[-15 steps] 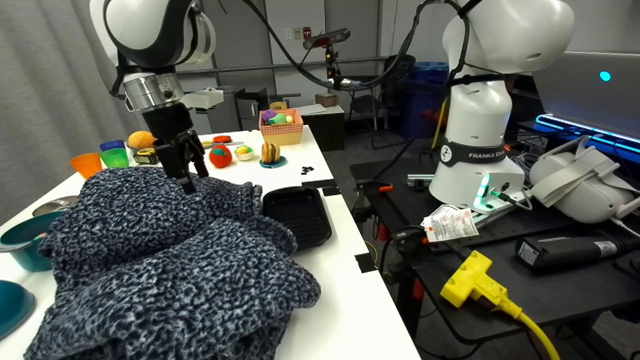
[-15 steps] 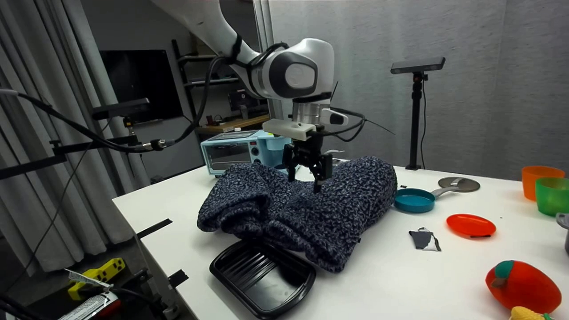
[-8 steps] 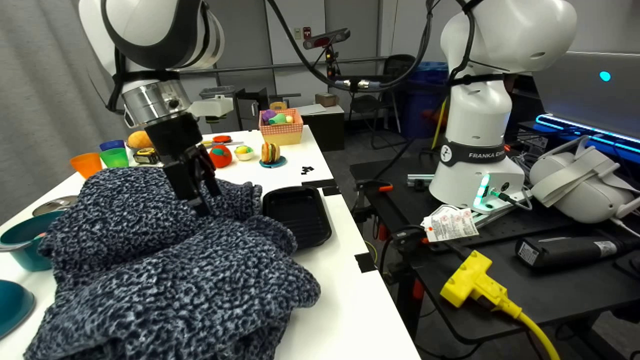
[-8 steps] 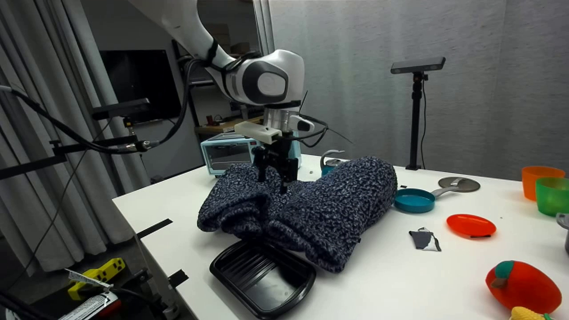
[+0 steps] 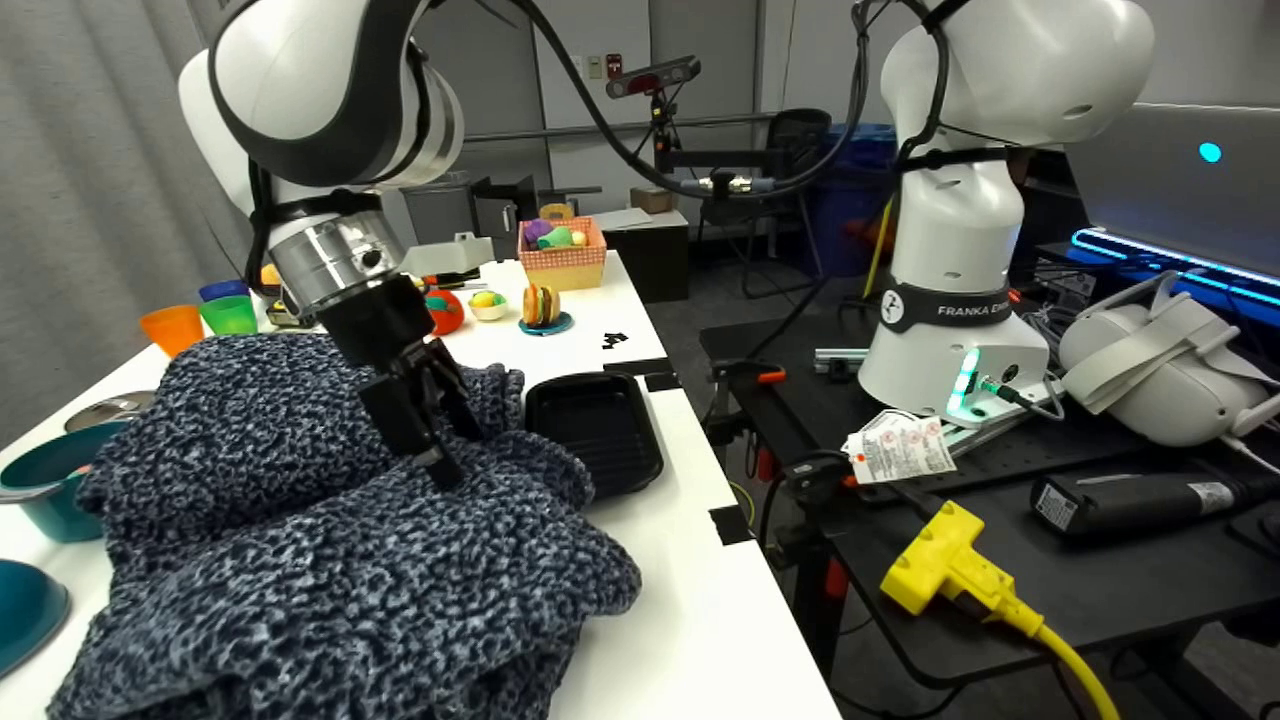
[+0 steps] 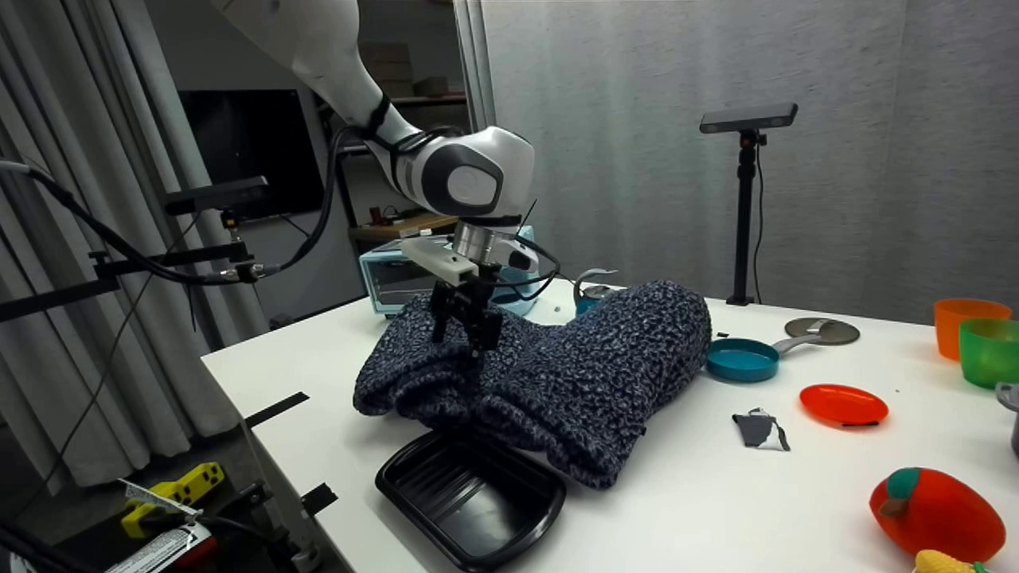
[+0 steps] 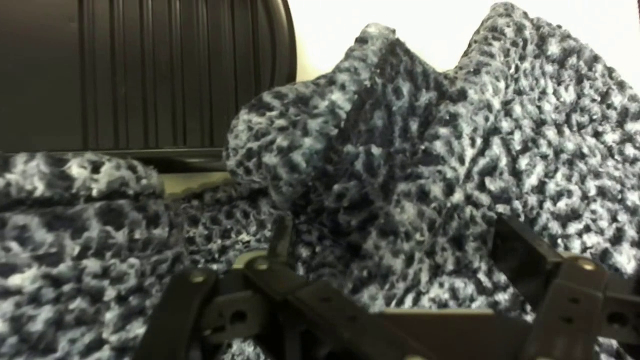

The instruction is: Straighten the cloth

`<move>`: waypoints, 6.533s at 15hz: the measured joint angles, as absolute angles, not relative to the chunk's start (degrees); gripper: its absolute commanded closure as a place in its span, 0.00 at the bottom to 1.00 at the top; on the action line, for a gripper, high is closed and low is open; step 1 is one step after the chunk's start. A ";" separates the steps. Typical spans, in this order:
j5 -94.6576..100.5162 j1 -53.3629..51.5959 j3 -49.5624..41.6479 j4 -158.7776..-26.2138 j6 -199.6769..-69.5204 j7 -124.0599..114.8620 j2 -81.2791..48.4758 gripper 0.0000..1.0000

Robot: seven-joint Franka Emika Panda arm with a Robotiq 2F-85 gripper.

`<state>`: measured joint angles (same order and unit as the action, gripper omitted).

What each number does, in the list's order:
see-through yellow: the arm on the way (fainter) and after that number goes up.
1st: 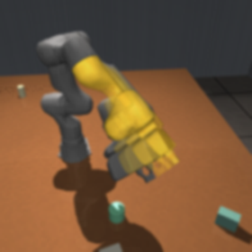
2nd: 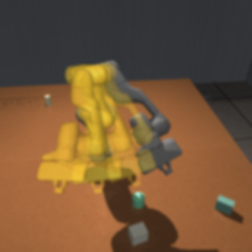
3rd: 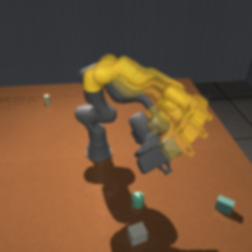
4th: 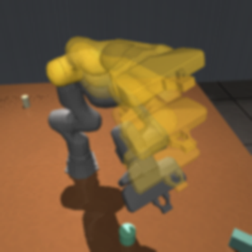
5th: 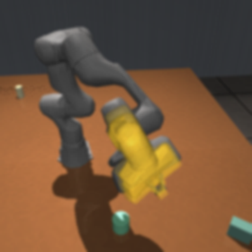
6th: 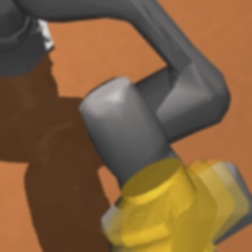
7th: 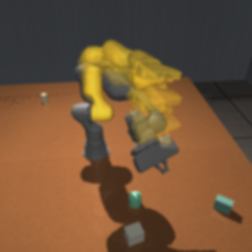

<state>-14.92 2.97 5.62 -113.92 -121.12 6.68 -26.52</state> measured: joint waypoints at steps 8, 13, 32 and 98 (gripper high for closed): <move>-16.25 2.60 6.18 -110.36 -120.15 6.49 -29.21 0.73; -16.24 0.18 6.63 -108.37 -120.04 4.38 -27.63 1.00; -10.08 -12.20 12.92 -108.62 -120.31 2.01 -9.84 0.41; -16.06 -8.36 7.55 -134.53 -132.16 -3.91 -6.12 0.53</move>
